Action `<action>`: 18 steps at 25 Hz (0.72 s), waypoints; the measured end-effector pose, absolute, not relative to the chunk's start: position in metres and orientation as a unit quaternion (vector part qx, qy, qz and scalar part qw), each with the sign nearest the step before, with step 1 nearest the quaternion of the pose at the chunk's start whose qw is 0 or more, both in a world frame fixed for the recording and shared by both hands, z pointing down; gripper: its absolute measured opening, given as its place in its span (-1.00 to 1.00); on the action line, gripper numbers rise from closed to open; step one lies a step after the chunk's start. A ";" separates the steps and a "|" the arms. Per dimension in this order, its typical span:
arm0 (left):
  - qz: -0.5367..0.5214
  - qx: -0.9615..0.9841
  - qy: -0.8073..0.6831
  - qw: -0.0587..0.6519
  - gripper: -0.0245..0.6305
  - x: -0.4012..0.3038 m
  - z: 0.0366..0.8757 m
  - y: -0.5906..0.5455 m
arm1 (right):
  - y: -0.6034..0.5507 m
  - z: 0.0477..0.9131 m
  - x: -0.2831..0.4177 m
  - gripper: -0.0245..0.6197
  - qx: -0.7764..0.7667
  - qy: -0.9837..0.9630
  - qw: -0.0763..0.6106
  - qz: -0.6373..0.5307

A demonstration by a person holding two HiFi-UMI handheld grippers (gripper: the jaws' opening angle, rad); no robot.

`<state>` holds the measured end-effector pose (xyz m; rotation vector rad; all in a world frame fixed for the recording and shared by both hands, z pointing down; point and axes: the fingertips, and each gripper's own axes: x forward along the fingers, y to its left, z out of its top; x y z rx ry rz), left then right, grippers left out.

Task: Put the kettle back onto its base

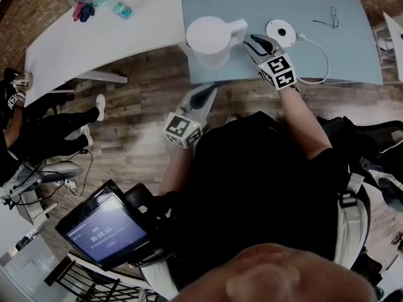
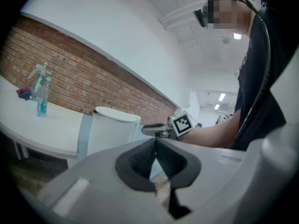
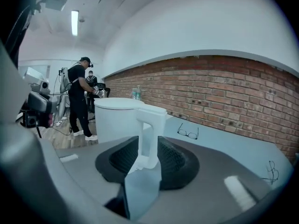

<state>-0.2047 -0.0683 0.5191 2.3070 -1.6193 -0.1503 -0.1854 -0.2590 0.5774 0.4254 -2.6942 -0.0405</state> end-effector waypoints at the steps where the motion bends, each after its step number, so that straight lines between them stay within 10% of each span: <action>1: -0.051 0.804 -0.571 0.157 -0.92 -0.206 0.519 -0.064 | -0.263 0.579 -0.187 -0.53 0.158 -0.966 0.206 -0.011; 8: -0.048 0.786 -0.597 0.155 -0.92 -0.213 0.507 -0.031 | -0.285 0.584 -0.200 -0.25 0.193 -0.958 0.208 0.027; 18: -0.058 0.772 -0.610 0.168 -0.92 -0.219 0.517 -0.011 | -0.301 0.598 -0.238 -0.41 0.201 -0.957 0.206 0.044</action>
